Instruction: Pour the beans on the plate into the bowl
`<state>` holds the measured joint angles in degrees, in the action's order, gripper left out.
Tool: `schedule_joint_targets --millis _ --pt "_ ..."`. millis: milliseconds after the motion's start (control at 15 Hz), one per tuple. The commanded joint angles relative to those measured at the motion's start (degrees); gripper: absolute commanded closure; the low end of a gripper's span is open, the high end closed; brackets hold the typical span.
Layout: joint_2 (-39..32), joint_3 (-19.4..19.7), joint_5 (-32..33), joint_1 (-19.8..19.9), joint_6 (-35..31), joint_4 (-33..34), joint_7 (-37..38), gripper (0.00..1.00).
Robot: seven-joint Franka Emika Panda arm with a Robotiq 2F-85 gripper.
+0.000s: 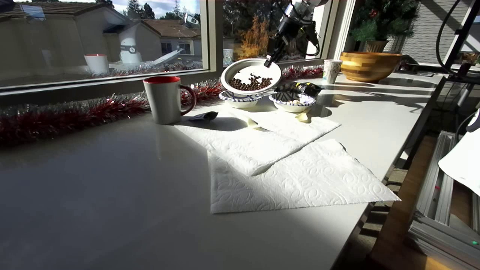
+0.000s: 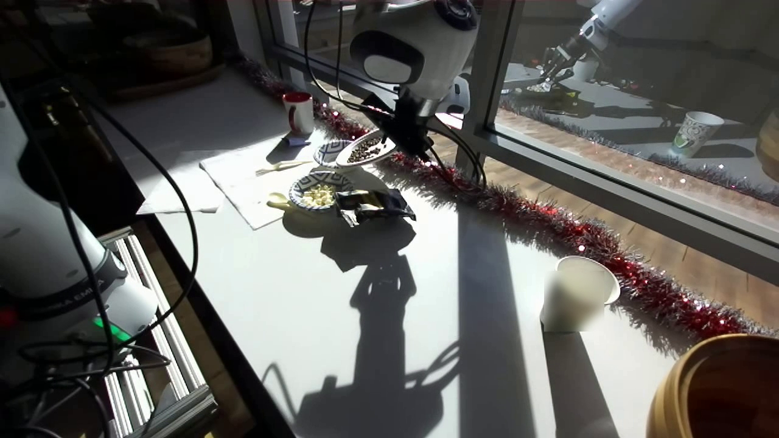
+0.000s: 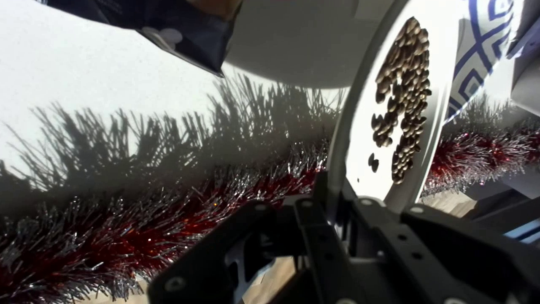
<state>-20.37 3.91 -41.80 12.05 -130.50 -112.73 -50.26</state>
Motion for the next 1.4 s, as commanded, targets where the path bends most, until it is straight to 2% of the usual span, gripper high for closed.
schedule_joint_targets --millis 0,1333 --pt "2.2 -0.8 1.8 -0.7 -2.8 -2.0 2.2 0.99" --pt "9.5 -3.5 13.5 -3.9 -13.7 -9.3 11.2 0.99"
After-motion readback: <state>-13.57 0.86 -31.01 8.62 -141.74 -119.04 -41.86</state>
